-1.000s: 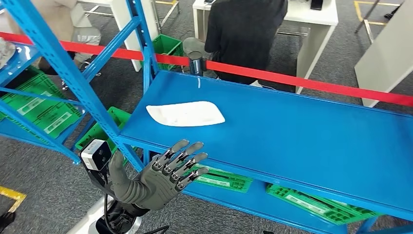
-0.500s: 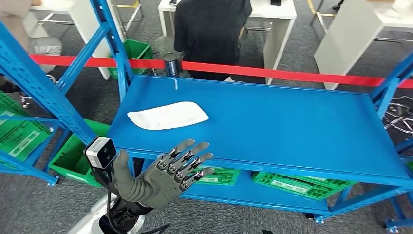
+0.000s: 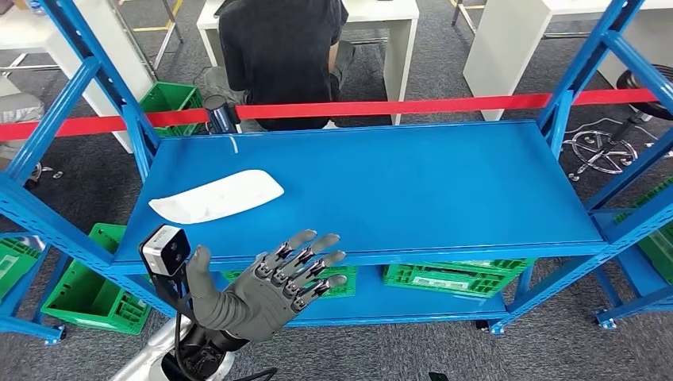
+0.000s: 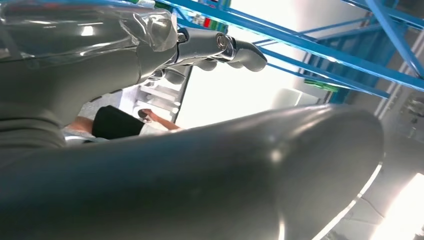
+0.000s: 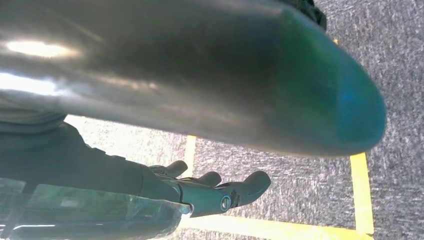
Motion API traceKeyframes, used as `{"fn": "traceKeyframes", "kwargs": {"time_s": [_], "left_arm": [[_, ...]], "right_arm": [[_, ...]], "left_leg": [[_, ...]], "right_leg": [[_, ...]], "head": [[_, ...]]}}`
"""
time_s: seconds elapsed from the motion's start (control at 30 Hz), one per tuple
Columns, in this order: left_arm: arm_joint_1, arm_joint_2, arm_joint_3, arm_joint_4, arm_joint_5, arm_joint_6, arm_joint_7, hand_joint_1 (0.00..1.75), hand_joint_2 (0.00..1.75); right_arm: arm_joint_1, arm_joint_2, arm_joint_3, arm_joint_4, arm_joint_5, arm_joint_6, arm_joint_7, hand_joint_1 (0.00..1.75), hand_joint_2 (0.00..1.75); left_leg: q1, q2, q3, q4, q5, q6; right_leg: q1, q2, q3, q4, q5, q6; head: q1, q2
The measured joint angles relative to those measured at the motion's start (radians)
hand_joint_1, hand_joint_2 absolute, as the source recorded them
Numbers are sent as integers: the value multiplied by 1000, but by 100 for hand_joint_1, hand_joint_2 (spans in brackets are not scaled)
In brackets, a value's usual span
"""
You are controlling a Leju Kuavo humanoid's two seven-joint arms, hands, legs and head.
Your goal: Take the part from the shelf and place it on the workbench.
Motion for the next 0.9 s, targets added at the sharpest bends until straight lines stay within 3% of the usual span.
{"fn": "traceKeyframes", "kwargs": {"time_s": [0.03,0.13,0.2,0.3,0.33,0.37,0.43,0.5,0.53,0.6,0.63,0.7,0.77,0.83,0.9], "left_arm": [[4,2,1,3,-2,0,-1,0,0],[8,6,7,5,-5,2,0,0,0],[8,6,10,4,-7,5,8,0,0],[8,7,10,3,-3,16,26,0,0],[8,6,10,2,-2,18,30,0,0],[8,6,10,1,-1,19,32,0,0],[9,5,8,2,-2,19,35,0,0],[10,6,6,3,-2,19,39,0,0],[10,6,4,4,-2,18,41,0,0],[10,6,1,4,-2,18,42,0,0],[10,6,1,4,-1,19,42,0,0],[9,6,0,4,0,18,42,0,0],[8,5,0,4,1,18,42,0,0],[8,4,0,4,0,17,42,0,0],[7,4,0,4,0,16,42,0,0]], "right_arm": [[1,0,1,0,2,4,0,0,0],[-1,4,1,0,0,13,1,0,0],[-3,10,1,0,-3,15,1,0,0],[-6,13,1,0,-9,13,-1,0,0],[-7,13,1,0,-11,12,-2,0,0],[-8,11,1,0,-13,11,-3,0,0],[-7,8,0,0,-19,9,-4,0,0],[-2,6,0,1,-23,9,-5,0,0],[0,6,0,1,-24,9,-6,0,0],[2,6,-1,2,-25,10,-7,0,0],[1,7,-1,2,-24,12,-8,0,0],[-2,8,-1,2,-21,19,-13,0,0],[-3,9,-1,3,-20,23,-17,0,0],[-2,10,-1,3,-20,24,-17,0,0],[-1,12,-2,4,-21,24,-17,0,0]], "left_leg": [[0,-1,5,-13,18,4],[-7,-8,96,-204,114,34],[-16,-10,130,-276,135,52],[-17,-5,135,-295,144,60],[-15,-2,138,-305,152,63],[-12,0,141,-314,159,65],[-11,4,137,-318,164,66],[-11,7,132,-317,166,64],[-10,8,131,-316,167,62],[-8,9,130,-309,163,55],[-9,9,127,-303,157,48],[-12,9,123,-292,140,34],[-11,10,124,-289,129,23],[-4,9,121,-272,121,14],[1,7,79,-187,84,4]], "right_leg": [[3,6,0,0,0,-1],[10,17,2,0,1,1],[10,20,0,0,4,5],[11,17,-4,0,7,15],[11,13,-13,16,-3,16],[12,9,-30,52,-23,14],[8,3,-89,180,-83,9],[3,2,-131,281,-117,16],[-1,1,-126,280,-113,26],[-9,-6,-55,159,-69,50],[-10,-10,-17,89,-53,55],[-9,-13,27,11,-46,44],[-5,-9,33,5,-54,23],[-6,-6,44,4,-56,9],[-9,-4,60,4,-57,0]], "head": [[0,0],[1,0],[1,0],[0,0],[1,0],[2,0],[3,0],[2,0],[2,0],[2,0],[2,0],[2,0],[0,0],[0,0],[-1,0]]}}
